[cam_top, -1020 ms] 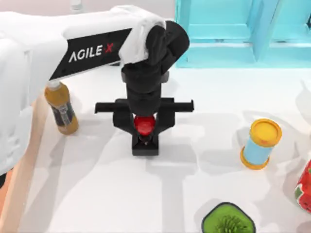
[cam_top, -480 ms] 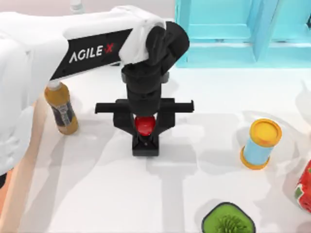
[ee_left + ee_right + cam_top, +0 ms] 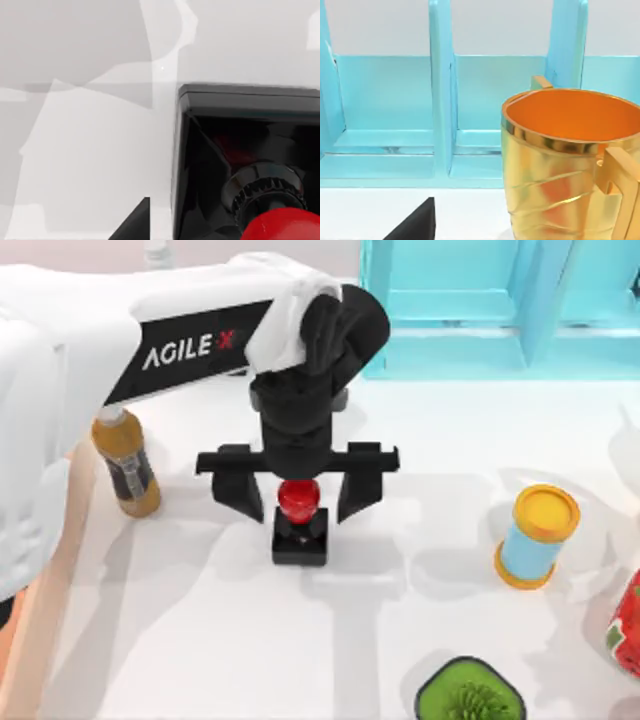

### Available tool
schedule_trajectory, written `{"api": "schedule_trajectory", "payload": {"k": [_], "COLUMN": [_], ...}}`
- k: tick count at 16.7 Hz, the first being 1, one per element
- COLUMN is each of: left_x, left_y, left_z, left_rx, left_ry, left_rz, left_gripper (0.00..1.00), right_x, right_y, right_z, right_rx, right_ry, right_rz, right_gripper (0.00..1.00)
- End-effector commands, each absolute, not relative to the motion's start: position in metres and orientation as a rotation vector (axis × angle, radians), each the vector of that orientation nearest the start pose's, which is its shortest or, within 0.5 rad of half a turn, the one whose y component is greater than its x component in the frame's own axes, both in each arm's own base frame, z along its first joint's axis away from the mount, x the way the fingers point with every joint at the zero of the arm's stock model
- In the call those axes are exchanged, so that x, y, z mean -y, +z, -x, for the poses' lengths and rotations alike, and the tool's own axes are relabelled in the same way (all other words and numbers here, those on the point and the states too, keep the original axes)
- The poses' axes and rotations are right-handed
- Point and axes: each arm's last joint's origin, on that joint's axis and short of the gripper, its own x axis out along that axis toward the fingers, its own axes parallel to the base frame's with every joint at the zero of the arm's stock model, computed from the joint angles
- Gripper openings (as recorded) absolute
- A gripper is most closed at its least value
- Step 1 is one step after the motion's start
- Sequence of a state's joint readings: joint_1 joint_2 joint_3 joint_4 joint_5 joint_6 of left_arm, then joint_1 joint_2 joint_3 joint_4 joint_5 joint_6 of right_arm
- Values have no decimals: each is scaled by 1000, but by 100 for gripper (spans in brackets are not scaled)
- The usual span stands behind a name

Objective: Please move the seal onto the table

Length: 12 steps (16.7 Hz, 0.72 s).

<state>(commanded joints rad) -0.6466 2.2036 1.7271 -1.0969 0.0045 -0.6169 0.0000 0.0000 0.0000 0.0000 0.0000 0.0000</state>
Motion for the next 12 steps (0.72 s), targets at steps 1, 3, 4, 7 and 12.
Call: {"api": "schedule_trajectory", "payload": {"k": [1,3,4,7,12], "left_x": [254,254,254,254,257], "left_y": [155,155,155,155,166], "left_z": [-343,-343,-343,-343,-347], "left_rx": [-1574,-1574,-1574,-1574,-1585], "left_ry": [-16,-16,-16,-16,-8], "left_rz": [-16,-16,-16,-16,-21], "left_gripper": [100,100,100,100,100], "right_x": [1,1,1,1,1], "right_y": [160,160,160,160,160], "right_z": [-106,-106,-106,-106,-106], "right_rx": [0,0,0,0,0], "right_ry": [0,0,0,0,0], "right_rz": [0,0,0,0,0], "right_gripper": [100,100,100,100,100]}}
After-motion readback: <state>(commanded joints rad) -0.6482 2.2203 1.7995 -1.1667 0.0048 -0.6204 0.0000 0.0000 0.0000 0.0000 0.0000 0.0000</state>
